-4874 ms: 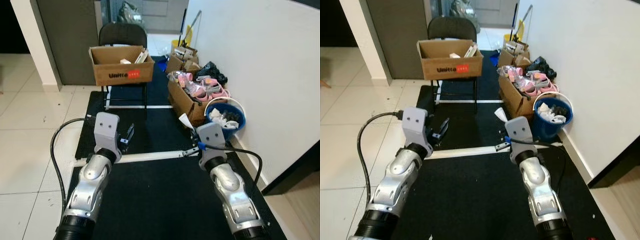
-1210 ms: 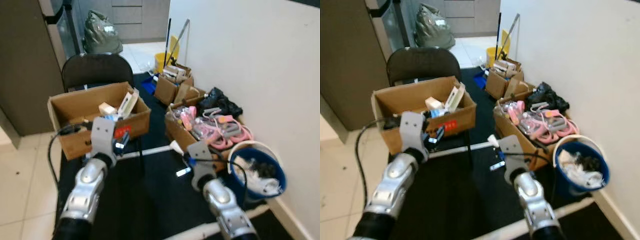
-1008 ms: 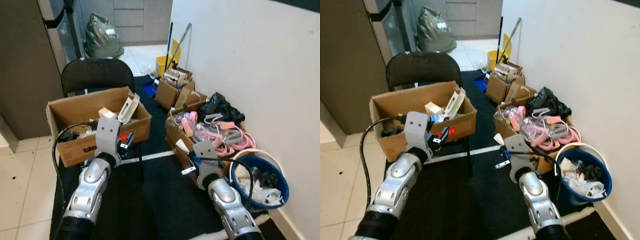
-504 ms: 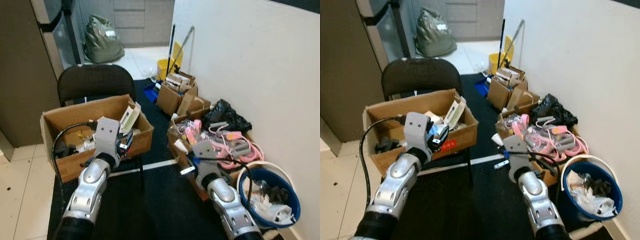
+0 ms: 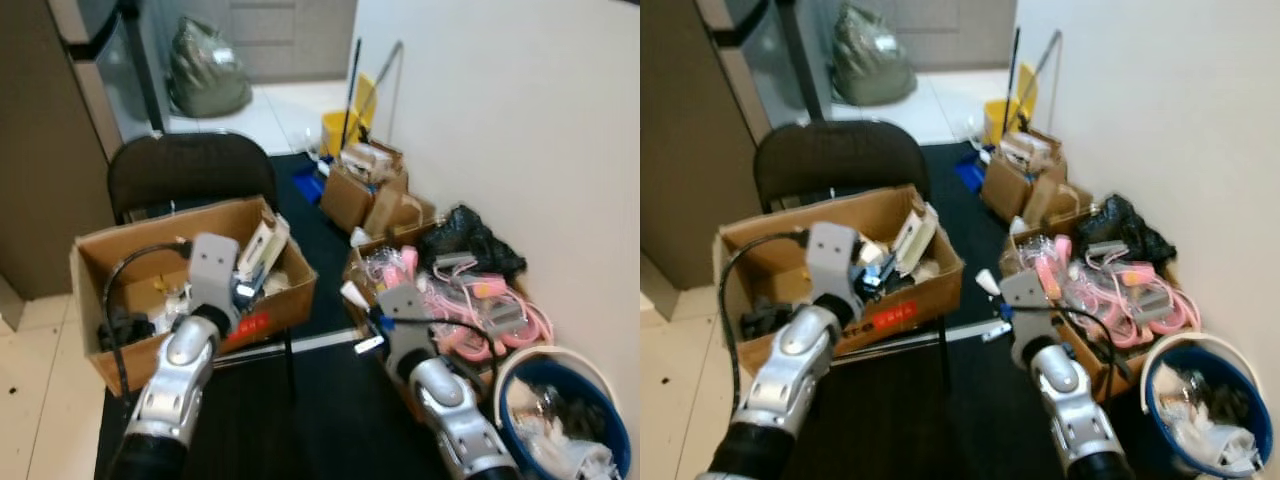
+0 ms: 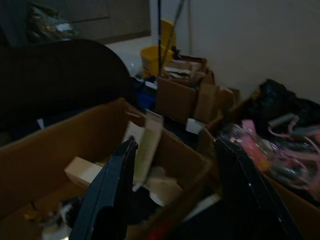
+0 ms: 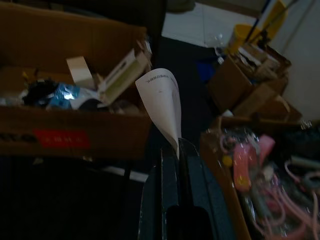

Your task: Picking trash to rubbish bin

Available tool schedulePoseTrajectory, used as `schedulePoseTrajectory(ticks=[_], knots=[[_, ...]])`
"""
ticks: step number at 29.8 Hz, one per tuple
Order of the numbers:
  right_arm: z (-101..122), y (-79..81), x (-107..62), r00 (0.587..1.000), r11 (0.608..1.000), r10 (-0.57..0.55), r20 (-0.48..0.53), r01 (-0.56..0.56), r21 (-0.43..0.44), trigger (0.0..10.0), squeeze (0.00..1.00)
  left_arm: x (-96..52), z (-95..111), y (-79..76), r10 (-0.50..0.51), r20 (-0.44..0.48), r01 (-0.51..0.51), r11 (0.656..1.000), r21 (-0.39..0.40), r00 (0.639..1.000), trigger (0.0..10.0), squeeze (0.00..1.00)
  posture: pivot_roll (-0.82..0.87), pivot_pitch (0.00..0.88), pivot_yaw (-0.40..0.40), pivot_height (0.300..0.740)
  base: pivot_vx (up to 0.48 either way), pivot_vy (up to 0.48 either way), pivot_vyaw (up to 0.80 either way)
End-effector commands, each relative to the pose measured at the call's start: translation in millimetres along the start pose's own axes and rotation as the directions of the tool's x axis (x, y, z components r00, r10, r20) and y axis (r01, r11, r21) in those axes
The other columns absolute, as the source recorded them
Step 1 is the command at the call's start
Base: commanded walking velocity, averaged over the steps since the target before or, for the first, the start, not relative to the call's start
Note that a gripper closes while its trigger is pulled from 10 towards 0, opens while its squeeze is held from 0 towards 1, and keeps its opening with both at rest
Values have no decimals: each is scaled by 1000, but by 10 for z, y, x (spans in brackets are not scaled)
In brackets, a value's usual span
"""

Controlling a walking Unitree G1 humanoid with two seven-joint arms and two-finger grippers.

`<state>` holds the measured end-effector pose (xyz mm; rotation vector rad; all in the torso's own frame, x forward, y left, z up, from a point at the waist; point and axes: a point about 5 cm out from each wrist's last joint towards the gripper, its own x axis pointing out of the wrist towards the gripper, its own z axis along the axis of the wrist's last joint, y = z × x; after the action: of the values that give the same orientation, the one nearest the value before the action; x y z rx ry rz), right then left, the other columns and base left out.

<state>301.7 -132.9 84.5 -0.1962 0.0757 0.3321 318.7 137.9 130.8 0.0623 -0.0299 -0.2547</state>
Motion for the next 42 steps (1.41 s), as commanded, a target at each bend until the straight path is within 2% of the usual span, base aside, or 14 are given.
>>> schedulePoseTrajectory(ticks=[1,7,13,19,32,42], knots=[[-29,61,-3,1000,1000,23,-7,-23,17,10000,0,-33,-30,43,11,-18,-11,1000,12,1000,10000,0,-62,76,-28,740,375,0,0],[-15,81,13,999,999,40,-2,-40,13,10000,0,-35,-26,51,12,-18,-11,1000,14,1000,10000,0,-60,77,-27,740,375,0,0],[-21,129,28,995,993,100,-23,-102,-59,10000,0,-42,-20,41,10,-16,-10,1000,14,1000,10000,0,-59,78,-26,740,374,0,383],[-29,136,23,995,994,94,-21,-95,-57,10000,0,-43,-22,34,8,-18,-8,1000,11,1000,10000,0,-60,80,-26,740,370,0,800],[-45,109,9,997,996,78,-17,-78,-43,10000,0,-35,-22,18,6,-16,-5,1000,4,1000,10000,0,-64,68,-25,740,353,0,0],[-53,101,7,997,996,73,-14,-74,-47,10000,0,-26,-29,-15,-9,-21,10,1000,22,1000,10000,0,-64,53,-28,740,0,0,0]])
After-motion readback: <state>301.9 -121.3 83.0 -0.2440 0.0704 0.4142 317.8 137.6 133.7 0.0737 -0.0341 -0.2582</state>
